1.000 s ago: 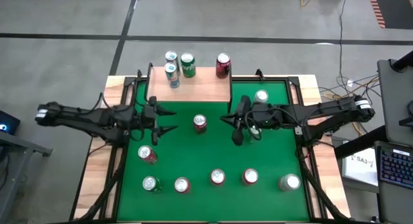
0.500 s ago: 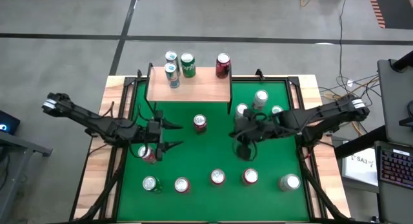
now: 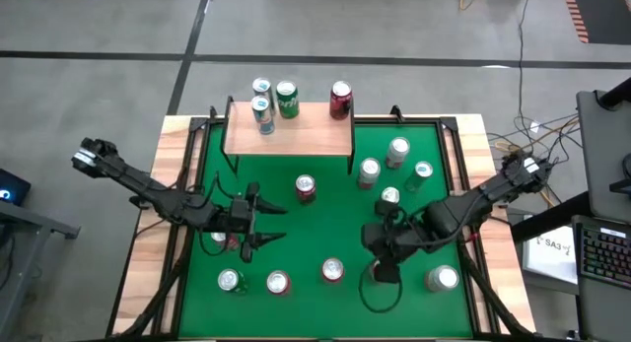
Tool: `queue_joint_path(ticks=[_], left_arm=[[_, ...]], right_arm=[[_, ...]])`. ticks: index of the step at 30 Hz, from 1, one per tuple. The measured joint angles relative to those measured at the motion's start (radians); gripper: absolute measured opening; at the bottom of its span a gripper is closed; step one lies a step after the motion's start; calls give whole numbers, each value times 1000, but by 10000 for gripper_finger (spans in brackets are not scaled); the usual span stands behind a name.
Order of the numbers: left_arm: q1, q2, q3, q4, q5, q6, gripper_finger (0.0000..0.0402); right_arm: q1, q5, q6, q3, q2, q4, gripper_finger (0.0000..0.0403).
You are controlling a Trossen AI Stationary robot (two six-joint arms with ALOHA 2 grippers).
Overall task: Place canned beverage on shelf
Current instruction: Put the white and red can on the shelf
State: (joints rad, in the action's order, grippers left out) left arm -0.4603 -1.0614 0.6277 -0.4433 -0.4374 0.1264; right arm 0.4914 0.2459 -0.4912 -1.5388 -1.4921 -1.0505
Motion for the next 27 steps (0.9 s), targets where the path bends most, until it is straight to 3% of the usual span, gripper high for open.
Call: queue_joint_path(ticks=[9,19,27], left_arm=[[-37,-21,0,1,-12,32,251],[-37,-19,0,8,-26,10,252],[-36,-18,0,8,-27,-56,252]], right_arm=[[12,-193,-287,-25,-49,-152,9],[18,-484,-659,-24,-89,-374,9],[75,-471,-778,-10,-49,-452,9]])
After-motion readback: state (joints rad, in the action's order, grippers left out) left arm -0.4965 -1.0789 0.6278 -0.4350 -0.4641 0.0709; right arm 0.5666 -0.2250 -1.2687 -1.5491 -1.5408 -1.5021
